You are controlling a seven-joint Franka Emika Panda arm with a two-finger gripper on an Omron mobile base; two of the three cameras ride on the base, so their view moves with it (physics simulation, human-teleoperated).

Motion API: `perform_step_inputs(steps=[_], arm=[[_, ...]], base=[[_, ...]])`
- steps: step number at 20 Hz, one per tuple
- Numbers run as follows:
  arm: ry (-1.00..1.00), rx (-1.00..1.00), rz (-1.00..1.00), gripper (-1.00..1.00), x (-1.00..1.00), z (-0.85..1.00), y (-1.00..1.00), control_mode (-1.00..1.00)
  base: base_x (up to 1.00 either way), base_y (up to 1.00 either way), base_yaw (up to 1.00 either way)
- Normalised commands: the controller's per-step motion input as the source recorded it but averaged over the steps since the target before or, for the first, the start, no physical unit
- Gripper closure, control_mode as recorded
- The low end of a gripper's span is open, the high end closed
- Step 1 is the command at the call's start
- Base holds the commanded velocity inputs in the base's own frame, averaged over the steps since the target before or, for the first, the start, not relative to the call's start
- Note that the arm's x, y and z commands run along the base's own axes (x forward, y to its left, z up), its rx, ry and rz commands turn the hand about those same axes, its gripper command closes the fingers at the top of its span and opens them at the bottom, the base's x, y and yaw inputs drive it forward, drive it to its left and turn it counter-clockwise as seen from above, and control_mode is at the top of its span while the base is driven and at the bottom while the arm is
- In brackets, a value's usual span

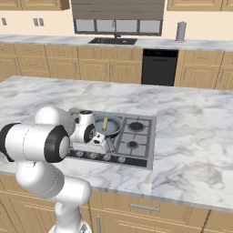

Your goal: Pick up the butter stick and place it in the pan. Then turn on the burner for the pan.

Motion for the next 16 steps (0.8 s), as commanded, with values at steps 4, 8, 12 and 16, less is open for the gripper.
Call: perform_step_inputs(steps=[4,8,12,16], arm=[[-0.02,0.00,0.22,1.00,-0.22,-0.41,0.01,-1.00],[-0.06,0.00,0.25,1.00,-0.18,-0.44,0.00,-1.00],[-0.08,0.00,0.25,1.00,-0.21,-0.44,0.03,-1.00],[-0.07,0.00,0.25,1.00,-0.21,-0.43,0.03,-1.00]], base=[[0.00,0.00,0.00],[0.00,0.00,0.00],[0.00,0.00,0.00],[0.00,0.00,0.00]])
